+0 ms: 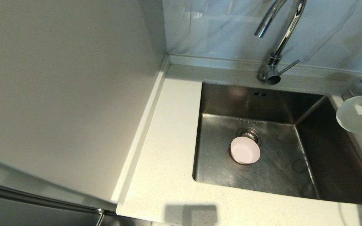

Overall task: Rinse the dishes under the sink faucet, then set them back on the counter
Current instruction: Place the bowl on the table

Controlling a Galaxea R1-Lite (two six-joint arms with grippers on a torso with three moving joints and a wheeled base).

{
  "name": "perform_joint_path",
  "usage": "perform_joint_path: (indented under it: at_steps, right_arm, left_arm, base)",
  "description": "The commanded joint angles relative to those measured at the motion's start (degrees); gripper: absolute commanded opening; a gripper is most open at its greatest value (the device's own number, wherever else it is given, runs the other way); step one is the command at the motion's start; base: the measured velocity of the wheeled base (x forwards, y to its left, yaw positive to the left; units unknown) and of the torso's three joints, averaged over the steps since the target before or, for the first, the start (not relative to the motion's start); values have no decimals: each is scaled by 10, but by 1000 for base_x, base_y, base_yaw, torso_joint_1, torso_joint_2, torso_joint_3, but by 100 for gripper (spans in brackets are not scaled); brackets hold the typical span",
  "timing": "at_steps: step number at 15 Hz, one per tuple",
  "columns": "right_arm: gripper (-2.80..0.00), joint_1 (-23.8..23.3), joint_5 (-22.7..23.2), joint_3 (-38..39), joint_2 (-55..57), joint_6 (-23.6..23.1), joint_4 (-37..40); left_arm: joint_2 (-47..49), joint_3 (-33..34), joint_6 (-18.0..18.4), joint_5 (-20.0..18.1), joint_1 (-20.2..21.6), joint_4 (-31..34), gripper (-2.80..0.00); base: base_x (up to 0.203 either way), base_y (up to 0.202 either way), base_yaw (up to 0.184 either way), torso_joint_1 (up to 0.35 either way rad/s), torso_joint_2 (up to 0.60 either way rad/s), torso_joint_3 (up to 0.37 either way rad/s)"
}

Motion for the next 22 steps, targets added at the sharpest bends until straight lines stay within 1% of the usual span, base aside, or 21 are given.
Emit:
perform_joint_path:
  at_steps: [1,5,9,10,17,18,19,20,21,22]
  right_arm:
    - [-280,-20,-1,-6,7,-2,-1]
    - [-280,-48,-3,-32,43,-14,-3]
    - [-280,-73,0,-39,59,-22,-6]
    - [0,-76,0,-41,62,-22,-7]
    - [0,-82,3,-79,61,-17,-4]
    - [0,-81,14,-80,56,-17,-2]
    - [0,-78,39,-79,48,-17,-2]
    - [0,-70,74,-75,34,-14,-1]
    - [0,-52,108,-69,15,-6,0]
    - [0,-23,131,-57,-4,2,1]
  left_arm:
    - [-2,0,0,0,0,0,-280]
    - [-2,0,0,0,0,0,-280]
    - [-2,0,0,0,0,0,-280]
    - [-2,0,0,0,0,0,-280]
    - [-2,0,0,0,0,0,-280]
    - [-2,0,0,0,0,0,-280]
    - [-2,0,0,0,0,0,-280]
    - [-2,0,0,0,0,0,-280]
    - [-2,0,0,0,0,0,-280]
    - [-2,0,0,0,0,0,-280]
  base:
    - [0,0,0,0,0,0]
    - [0,0,0,0,0,0]
    - [0,0,0,0,0,0]
    - [0,0,0,0,0,0]
    - [0,0,0,0,0,0]
    - [0,0,0,0,0,0]
    - [0,0,0,0,0,0]
    - [0,0,0,0,0,0]
    - [0,0,0,0,0,0]
    - [0,0,0,0,0,0]
